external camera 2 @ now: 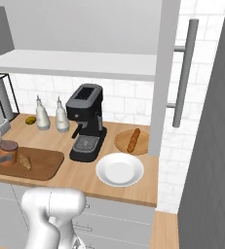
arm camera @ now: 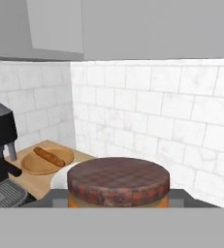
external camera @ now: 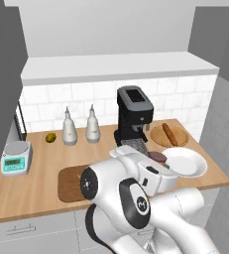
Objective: From the different types of pastries on the counter, select a croissant and place it on the cutting board. Then retrieve a jar of jam from the cabinet and place it alongside the croissant on the cutting board.
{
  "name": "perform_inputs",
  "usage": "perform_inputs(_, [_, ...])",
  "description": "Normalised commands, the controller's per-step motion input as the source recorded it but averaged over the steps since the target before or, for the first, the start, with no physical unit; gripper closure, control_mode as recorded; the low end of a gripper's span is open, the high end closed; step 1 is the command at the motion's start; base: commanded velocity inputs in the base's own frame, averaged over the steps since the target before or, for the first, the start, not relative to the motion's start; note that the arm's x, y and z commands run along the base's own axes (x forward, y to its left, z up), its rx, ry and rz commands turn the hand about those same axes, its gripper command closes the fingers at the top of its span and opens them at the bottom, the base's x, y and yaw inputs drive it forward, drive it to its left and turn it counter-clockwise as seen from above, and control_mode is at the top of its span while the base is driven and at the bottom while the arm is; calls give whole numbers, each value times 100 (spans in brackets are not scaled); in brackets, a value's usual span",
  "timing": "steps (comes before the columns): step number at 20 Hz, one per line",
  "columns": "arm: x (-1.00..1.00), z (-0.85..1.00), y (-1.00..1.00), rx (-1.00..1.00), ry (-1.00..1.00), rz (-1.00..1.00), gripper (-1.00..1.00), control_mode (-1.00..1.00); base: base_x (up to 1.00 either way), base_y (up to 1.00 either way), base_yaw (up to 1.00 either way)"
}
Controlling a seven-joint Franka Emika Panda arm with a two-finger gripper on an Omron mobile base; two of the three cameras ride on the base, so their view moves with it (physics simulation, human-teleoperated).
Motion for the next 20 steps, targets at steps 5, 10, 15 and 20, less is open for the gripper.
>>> perform_inputs(5, [0, -44, 1, -2, -1, 1, 100, -100, 0, 0, 0])
perform_inputs(10, [0, -46, 0, -4, -4, 0, 100, -100, 0, 0, 0])
perform_inputs(15, [0, -33, 0, -4, -11, 0, 100, -100, 0, 0, 0])
perform_inputs(20, [0, -21, 0, -3, -17, 0, 100, -100, 0, 0, 0])
